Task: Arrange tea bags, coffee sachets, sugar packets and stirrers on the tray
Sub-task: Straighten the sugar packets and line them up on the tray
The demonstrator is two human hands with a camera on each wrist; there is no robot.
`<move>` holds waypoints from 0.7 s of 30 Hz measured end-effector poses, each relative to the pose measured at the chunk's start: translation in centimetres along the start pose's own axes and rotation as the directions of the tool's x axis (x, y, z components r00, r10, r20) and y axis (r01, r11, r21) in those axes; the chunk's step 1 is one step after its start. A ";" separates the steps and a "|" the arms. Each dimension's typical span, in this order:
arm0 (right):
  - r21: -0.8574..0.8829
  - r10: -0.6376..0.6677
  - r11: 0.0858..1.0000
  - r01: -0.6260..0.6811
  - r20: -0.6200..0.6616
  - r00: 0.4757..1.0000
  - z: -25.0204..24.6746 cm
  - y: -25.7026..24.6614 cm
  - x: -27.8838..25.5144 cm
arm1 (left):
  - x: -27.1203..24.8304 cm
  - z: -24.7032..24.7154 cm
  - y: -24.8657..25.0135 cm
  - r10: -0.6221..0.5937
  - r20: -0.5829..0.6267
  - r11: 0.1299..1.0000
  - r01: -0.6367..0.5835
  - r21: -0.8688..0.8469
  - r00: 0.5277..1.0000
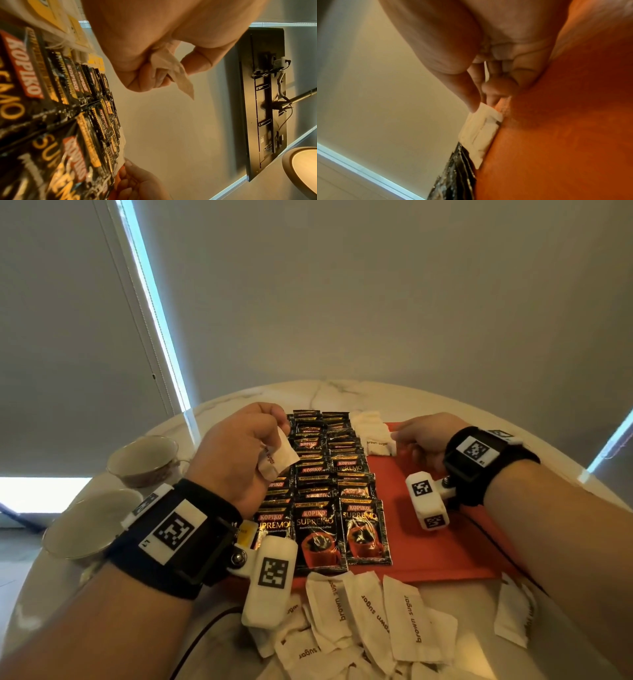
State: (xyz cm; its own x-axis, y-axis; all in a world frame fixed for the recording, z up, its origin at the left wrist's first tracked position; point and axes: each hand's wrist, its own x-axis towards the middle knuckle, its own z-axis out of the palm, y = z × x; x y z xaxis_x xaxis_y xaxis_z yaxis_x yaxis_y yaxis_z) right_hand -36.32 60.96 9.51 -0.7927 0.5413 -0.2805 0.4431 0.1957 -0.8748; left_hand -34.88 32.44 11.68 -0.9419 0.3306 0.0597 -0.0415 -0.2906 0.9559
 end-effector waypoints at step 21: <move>0.440 -0.116 0.892 0.104 0.002 0.993 2.2 0.4 -0.9 | 0.2 0.1 -0.6 -0.028 0.010 1.000 0.027 0.008 1.000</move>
State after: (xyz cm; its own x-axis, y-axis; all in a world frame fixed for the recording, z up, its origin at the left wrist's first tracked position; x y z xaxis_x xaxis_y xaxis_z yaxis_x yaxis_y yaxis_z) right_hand -36.37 58.77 8.54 -0.8398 0.5131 -0.1776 0.1290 -0.1293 -0.9832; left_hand -35.05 32.80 11.13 -0.9368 0.3478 0.0363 -0.0647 -0.2745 0.9594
